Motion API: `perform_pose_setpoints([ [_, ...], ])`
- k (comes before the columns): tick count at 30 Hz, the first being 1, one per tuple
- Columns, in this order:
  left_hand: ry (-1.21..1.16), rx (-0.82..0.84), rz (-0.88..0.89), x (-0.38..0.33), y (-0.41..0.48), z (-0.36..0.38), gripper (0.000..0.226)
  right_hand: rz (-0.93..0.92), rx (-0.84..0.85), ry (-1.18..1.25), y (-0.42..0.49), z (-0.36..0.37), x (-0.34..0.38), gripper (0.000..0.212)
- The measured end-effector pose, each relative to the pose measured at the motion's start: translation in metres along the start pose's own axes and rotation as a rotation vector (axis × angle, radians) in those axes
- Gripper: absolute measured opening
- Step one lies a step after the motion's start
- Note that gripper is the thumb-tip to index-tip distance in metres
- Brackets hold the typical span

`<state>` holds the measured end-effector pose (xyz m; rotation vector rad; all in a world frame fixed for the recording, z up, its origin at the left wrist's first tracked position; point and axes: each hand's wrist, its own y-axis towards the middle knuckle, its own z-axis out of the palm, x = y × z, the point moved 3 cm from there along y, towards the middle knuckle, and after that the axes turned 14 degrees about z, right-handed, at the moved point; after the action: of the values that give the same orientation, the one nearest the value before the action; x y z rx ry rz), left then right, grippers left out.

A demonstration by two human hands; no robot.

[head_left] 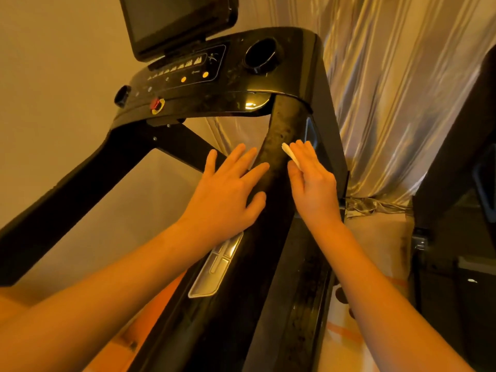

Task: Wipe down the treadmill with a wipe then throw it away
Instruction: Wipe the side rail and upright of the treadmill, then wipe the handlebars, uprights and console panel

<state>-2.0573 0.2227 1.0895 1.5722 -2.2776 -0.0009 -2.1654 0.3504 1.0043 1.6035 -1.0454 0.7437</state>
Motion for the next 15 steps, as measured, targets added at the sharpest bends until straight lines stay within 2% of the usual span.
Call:
perform_pose_setpoints([
  [6, 0.156, -0.010, -0.141, 0.001, -0.071, -0.023, 0.056, -0.153, 0.052, 0.060, -0.026, 0.010, 0.045, 0.045],
  [12, 0.281, 0.087, -0.368, 0.003, -0.179, -0.038, 0.054, -0.404, 0.237, 0.051, -0.074, 0.038, 0.108, 0.043],
  [15, 0.320, 0.072, -0.468, 0.001, -0.234, -0.049, 0.053, -0.540, 0.292, 0.063, -0.103, 0.054, 0.142, 0.042],
])
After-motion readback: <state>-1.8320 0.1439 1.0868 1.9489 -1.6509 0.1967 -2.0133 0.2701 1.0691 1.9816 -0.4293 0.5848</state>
